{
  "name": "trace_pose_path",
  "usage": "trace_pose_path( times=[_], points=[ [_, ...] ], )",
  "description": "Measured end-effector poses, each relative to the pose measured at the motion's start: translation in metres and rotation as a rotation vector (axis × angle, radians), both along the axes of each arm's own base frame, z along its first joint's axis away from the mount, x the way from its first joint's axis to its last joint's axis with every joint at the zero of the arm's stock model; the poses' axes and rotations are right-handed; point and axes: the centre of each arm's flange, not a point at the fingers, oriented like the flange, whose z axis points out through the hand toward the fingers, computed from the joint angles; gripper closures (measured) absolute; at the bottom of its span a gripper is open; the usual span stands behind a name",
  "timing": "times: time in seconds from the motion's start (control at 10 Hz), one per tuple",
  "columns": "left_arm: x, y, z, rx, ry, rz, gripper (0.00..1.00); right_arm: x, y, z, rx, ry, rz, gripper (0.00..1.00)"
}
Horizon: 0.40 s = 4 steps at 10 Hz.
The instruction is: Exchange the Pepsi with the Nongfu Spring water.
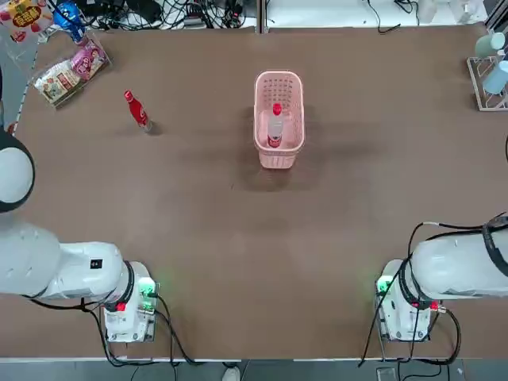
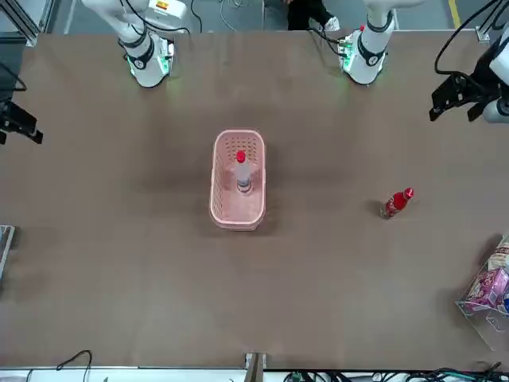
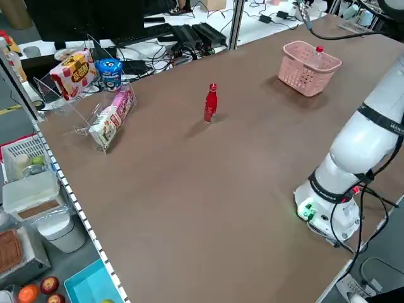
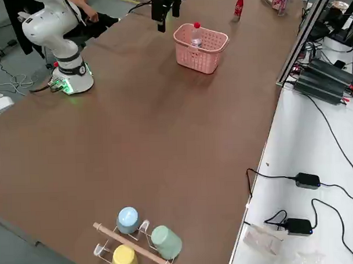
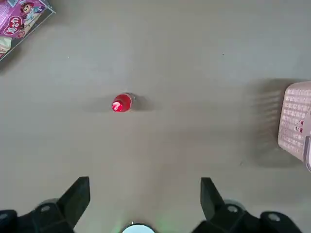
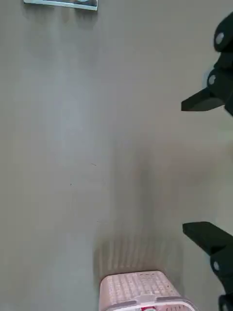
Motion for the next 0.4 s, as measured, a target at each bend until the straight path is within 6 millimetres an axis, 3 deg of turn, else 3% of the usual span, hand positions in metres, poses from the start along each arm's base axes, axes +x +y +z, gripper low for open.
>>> trace_pose_path(
  times=[0.4],
  points=[
    [0.000, 0.000, 0.000, 0.000, -0.001, 0.001, 0.00, 0.000, 0.001, -0.010, -0.001, -0.005, -0.013, 0.00]
  ],
)
